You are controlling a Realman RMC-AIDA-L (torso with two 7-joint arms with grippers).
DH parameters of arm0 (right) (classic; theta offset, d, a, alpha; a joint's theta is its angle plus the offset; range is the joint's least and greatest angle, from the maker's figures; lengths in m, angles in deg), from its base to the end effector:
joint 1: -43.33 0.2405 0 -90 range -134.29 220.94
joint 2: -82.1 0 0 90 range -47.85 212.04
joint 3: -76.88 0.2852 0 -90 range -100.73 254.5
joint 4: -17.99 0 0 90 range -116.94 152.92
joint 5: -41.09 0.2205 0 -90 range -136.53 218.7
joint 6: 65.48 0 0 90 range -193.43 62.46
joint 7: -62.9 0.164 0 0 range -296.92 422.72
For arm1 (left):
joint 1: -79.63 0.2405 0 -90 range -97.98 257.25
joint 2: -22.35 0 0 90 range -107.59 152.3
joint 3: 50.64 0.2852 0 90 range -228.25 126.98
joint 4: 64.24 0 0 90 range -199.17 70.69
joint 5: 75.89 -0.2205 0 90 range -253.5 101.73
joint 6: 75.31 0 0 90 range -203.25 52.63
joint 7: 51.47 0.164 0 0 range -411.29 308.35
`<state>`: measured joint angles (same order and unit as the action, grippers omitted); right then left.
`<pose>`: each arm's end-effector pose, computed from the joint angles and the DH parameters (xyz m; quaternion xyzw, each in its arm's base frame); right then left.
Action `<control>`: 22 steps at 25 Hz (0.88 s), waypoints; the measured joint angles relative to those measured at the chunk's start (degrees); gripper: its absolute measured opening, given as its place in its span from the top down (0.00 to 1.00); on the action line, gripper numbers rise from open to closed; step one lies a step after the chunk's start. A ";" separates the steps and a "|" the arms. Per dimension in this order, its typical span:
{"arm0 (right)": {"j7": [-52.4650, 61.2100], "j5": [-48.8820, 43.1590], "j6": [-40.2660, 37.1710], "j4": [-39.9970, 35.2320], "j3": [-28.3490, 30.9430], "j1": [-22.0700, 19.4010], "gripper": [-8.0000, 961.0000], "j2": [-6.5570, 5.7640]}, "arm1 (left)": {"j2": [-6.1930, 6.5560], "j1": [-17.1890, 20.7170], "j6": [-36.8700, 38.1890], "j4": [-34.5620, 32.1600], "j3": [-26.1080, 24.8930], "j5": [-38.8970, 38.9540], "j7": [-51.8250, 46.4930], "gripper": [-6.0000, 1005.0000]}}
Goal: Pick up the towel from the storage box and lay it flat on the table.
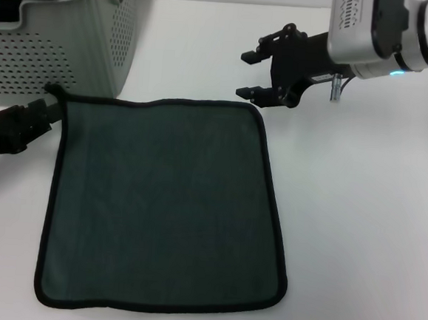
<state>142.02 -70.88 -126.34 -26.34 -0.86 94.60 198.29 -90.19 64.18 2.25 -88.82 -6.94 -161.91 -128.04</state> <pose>0.1232 0.4666 -0.0805 -0.9782 -0.1240 0.0324 0.1634 -0.3950 0.3125 0.0196 -0.7974 -0.3958 -0.3287 0.3155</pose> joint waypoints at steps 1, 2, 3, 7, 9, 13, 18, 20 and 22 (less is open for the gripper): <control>-0.01 0.73 0.02 -0.48 0.07 -0.60 0.63 0.00 | 0.04 0.12 0.37 -0.07 -0.01 0.08 0.32 0.80; -0.08 1.77 0.04 -1.09 0.12 -1.57 0.58 0.00 | 0.10 0.21 0.85 -0.10 -0.03 0.22 0.67 0.78; -0.31 3.02 0.01 -1.86 0.13 -2.76 0.54 0.00 | 0.14 0.37 2.60 -0.12 -0.03 0.58 2.16 0.76; -3.65 12.98 -2.62 -5.00 -0.20 -10.04 0.37 -0.02 | -0.30 1.23 11.47 -0.14 0.02 1.21 12.20 0.61; -5.40 17.47 -4.48 -5.28 -0.44 -12.87 0.27 0.00 | -1.12 1.40 15.44 -0.25 0.44 0.58 18.21 0.53; -15.67 41.45 -21.01 -0.63 -3.31 -24.74 0.14 0.00 | -1.71 0.64 24.06 -0.40 0.97 -2.51 27.25 0.46; -16.92 45.56 -30.03 4.27 -4.91 -27.61 0.08 -0.12 | 0.09 -3.33 31.73 -1.19 2.75 -8.02 27.97 0.44; -17.02 45.43 -32.00 6.64 -4.93 -26.83 0.08 -0.24 | 0.67 -5.05 32.16 -1.21 3.69 -9.79 26.39 0.44; -17.05 44.73 -32.85 8.01 -5.24 -25.85 0.08 -0.34 | 1.19 -6.83 32.21 -1.22 4.19 -10.94 23.17 0.44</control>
<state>124.97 -26.15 -159.19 -18.33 -6.10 68.75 197.95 -89.00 57.34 34.47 -90.04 -2.75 -172.86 -104.86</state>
